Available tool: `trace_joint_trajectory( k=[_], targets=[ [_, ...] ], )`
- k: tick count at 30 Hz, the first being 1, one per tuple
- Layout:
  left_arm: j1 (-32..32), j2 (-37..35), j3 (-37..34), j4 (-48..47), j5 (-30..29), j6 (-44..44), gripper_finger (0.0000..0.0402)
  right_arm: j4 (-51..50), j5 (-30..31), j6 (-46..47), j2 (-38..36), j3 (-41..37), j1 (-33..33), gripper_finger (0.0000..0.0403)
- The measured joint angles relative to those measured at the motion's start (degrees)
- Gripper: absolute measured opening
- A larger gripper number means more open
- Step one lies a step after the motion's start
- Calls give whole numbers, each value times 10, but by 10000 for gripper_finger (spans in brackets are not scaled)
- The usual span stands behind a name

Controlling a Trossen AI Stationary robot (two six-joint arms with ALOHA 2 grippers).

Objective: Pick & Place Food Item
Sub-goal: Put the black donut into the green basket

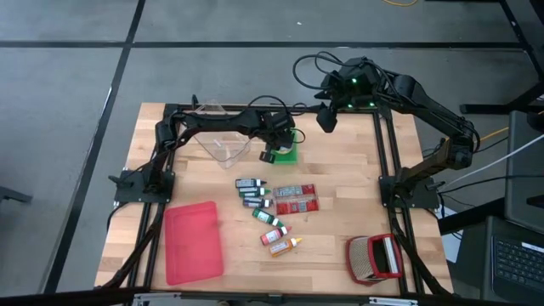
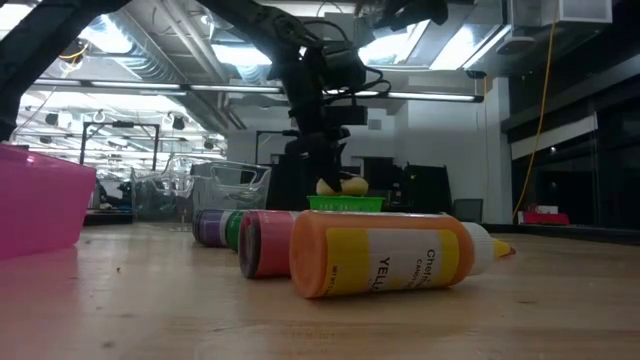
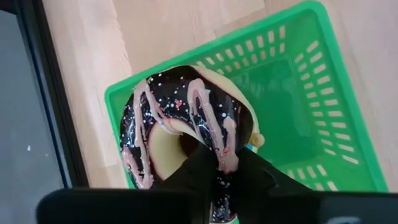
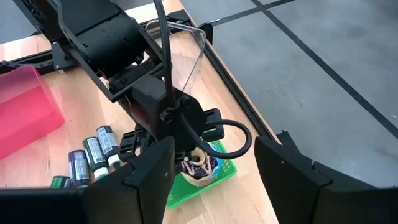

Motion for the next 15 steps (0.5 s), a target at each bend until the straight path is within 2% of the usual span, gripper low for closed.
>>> trace_joint_trajectory(
  k=[15],
  targets=[
    [-18, -4, 0, -9, -1, -9, 206, -2, -10, 2, 0, 0, 0, 226]
  ],
)
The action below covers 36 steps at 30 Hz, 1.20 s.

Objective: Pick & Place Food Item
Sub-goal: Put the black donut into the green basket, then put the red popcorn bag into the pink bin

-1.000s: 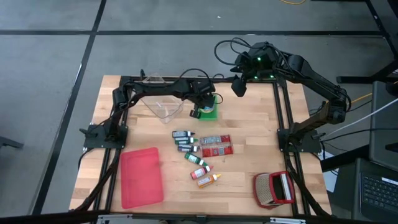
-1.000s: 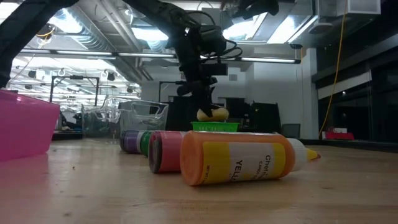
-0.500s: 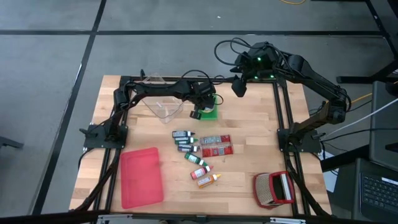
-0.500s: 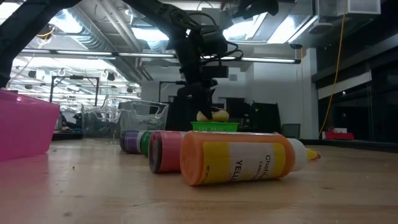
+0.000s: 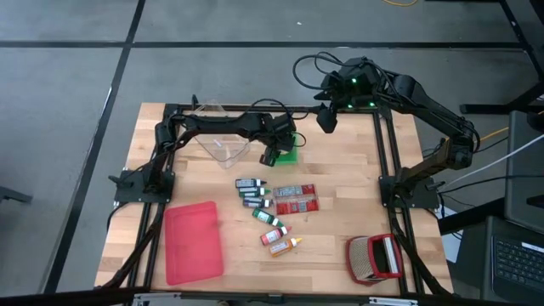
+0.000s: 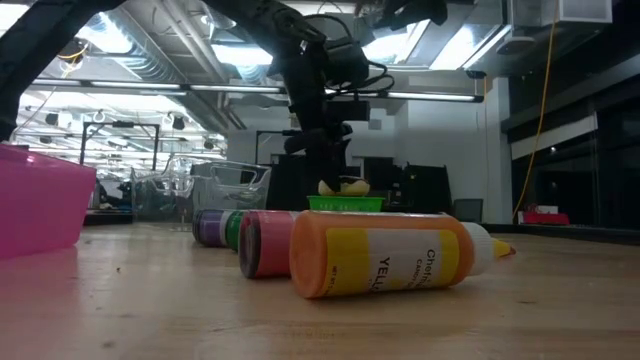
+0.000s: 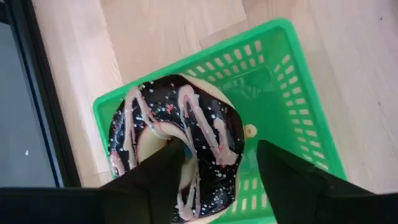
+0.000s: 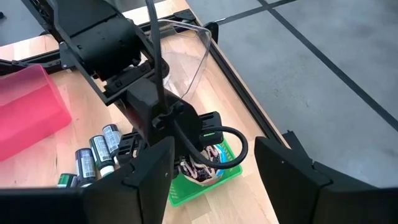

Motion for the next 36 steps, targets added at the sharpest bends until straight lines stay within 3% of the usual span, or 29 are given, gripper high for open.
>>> trace_joint_trajectory(
  k=[12, 15, 20, 27, 30, 36],
  targets=[
    [-22, -36, 0, 8, -69, -16, 229, -8, -2, 3, 0, 0, 9, 226],
    [-32, -71, 0, 10, -18, -64, 224, -7, -2, -2, 0, 0, 17, 226],
    [-48, -163, 0, 33, 131, -161, 217, 6, -1, -21, 0, 0, 35, 226],
    [-105, -311, 0, 56, 152, -217, 216, 34, -2, -42, 0, 0, 89, 226],
    [-146, -361, 0, 53, 121, -248, 216, 38, -2, -45, 0, 0, 114, 226],
    [-272, -396, 0, 41, -9, -279, 214, 74, 3, -46, 22, 1, 186, 226]
  ],
)
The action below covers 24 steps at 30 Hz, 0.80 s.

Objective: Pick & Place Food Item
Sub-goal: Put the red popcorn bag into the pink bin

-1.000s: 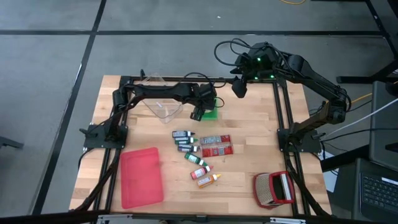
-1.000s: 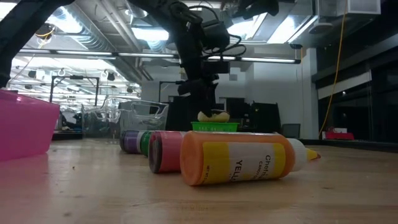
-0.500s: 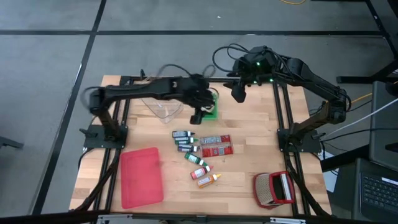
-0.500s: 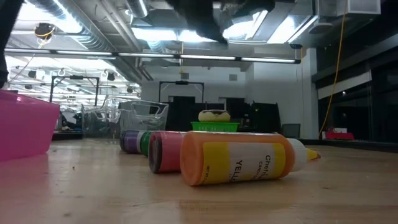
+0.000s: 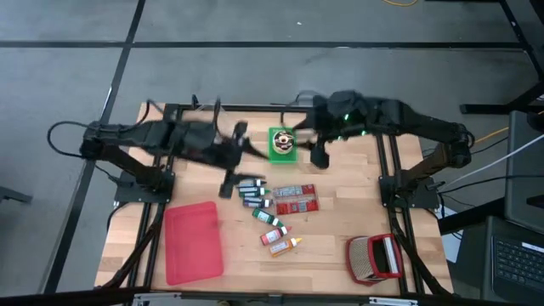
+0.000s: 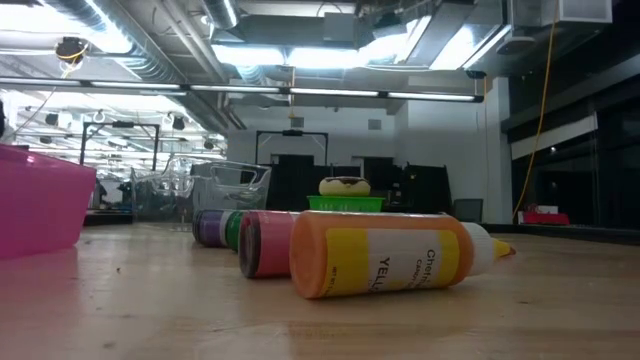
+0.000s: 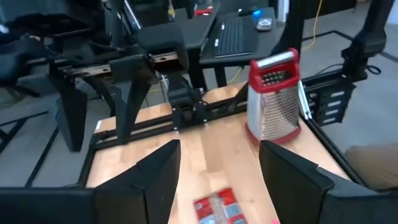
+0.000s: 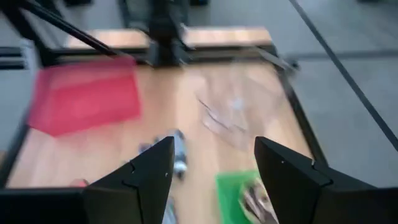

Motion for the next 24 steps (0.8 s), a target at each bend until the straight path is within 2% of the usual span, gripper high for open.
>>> trace_joint_trajectory(
  k=[3, 6, 8, 10, 15, 19, 22, 24],
  targets=[
    [-72, 1, -19, 27, -87, -14, 214, 13, 20, -5, 21, 0, 42, 226],
    [-134, -2, -88, 97, -160, -18, 213, 23, 32, -34, 38, -1, 78, 226],
    [-166, -12, -149, 132, -202, -30, 213, 32, 32, -41, 40, -3, 96, 226],
    [-187, -38, -222, 187, -245, -49, 213, 88, 27, -45, 35, -19, 113, 226],
    [-224, -136, -427, 396, -302, -75, 213, 162, 40, -76, -14, -76, 142, 226],
    [-261, -237, -549, 480, -381, -74, 213, 203, 60, -54, -86, -176, 145, 226],
    [-278, -297, -616, 478, -431, -95, 213, 285, 97, -24, -160, -299, 146, 226],
    [-287, -333, -649, 490, -443, -111, 213, 341, 125, 9, -212, -397, 146, 226]
  ],
)
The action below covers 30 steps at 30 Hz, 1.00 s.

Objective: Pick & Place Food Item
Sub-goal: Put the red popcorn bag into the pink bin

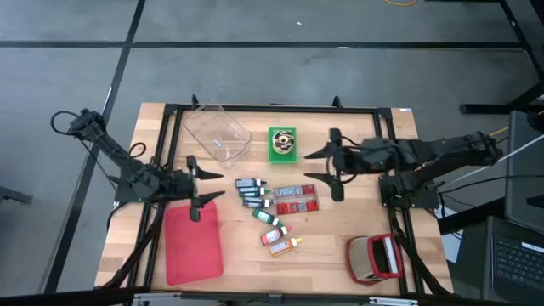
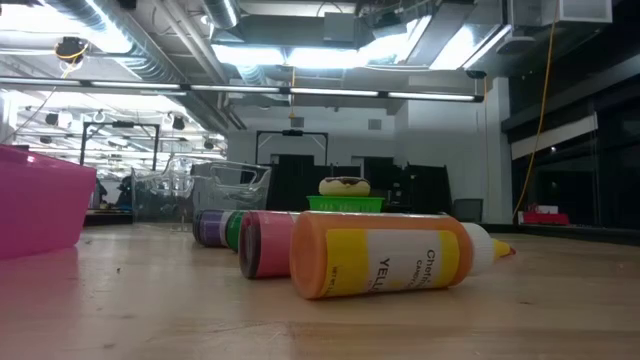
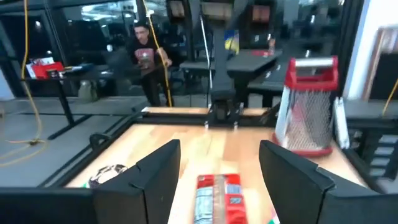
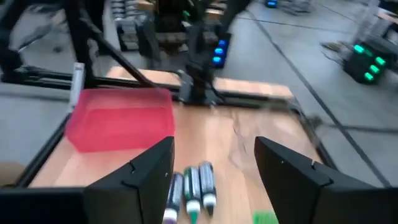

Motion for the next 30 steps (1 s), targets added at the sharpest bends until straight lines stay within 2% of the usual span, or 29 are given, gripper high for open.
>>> trace_joint_trajectory(
  k=[3, 6, 10, 14, 20, 26, 30],
  targets=[
    [-11, -32, -40, 12, -13, -9, 213, 95, 40, 64, -56, -138, 0, 226],
    [-17, -43, -68, 17, -45, -8, 213, 169, 79, 130, -79, -243, 8, 226],
    [-19, -32, -92, 22, -58, -17, 213, 206, 134, 198, -71, -313, 32, 226],
    [-19, -1, -93, 35, -77, -30, 213, 205, 174, 207, -51, -312, 60, 226],
    [-3, 72, -94, 49, -78, -66, 213, 207, 197, 122, -27, -275, 74, 226],
    [55, 140, -94, 42, 46, -124, 213, 206, 187, 104, -26, -247, 66, 226],
    [100, 181, -84, 38, 89, -114, 213, 203, 158, 108, -16, -241, 54, 226]
  ],
)
